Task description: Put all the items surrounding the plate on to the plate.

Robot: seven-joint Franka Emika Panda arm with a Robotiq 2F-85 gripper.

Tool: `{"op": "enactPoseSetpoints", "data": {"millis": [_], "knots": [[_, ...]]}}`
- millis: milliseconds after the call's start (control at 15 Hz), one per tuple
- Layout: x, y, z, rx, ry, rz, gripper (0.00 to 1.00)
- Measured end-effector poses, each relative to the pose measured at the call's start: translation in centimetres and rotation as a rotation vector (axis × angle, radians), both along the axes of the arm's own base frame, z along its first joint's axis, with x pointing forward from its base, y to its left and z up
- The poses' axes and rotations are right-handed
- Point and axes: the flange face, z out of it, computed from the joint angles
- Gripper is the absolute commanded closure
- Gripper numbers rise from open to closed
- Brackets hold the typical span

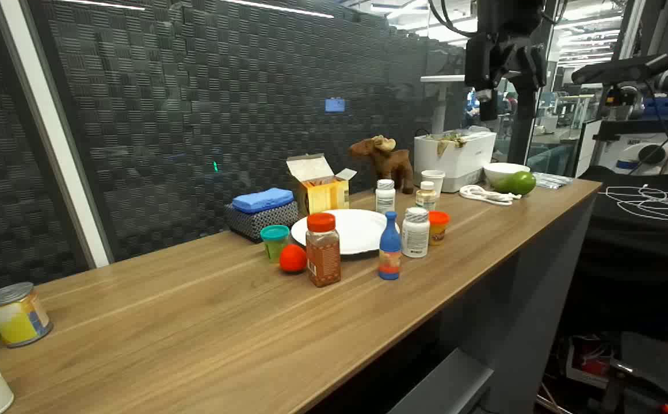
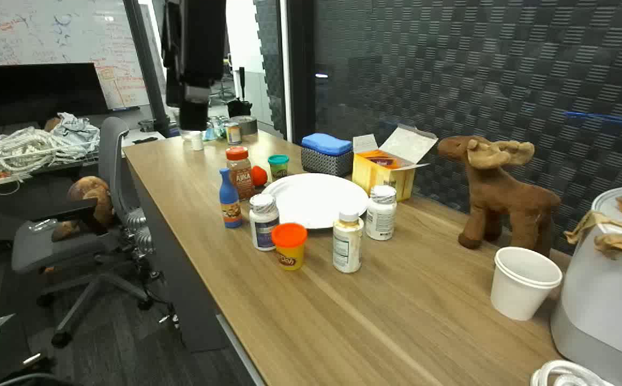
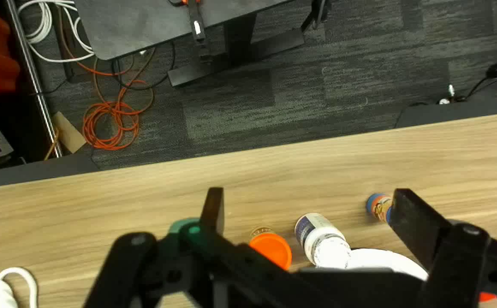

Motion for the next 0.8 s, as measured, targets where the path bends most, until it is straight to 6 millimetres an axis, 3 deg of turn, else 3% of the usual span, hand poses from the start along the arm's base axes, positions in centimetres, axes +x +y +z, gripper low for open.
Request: {"op": "enactPoseSetpoints", "data": {"millis": [267,467,800], "knots": [[0.0,0.0,0.8,-0.003,-0.018,0.000,0.00],[0.2,-0.2,0.2,-0.007,-0.005,0.002,0.00],[2.8,-3.0,-1.9,-0.050,0.026,0.054,0.00]]}}
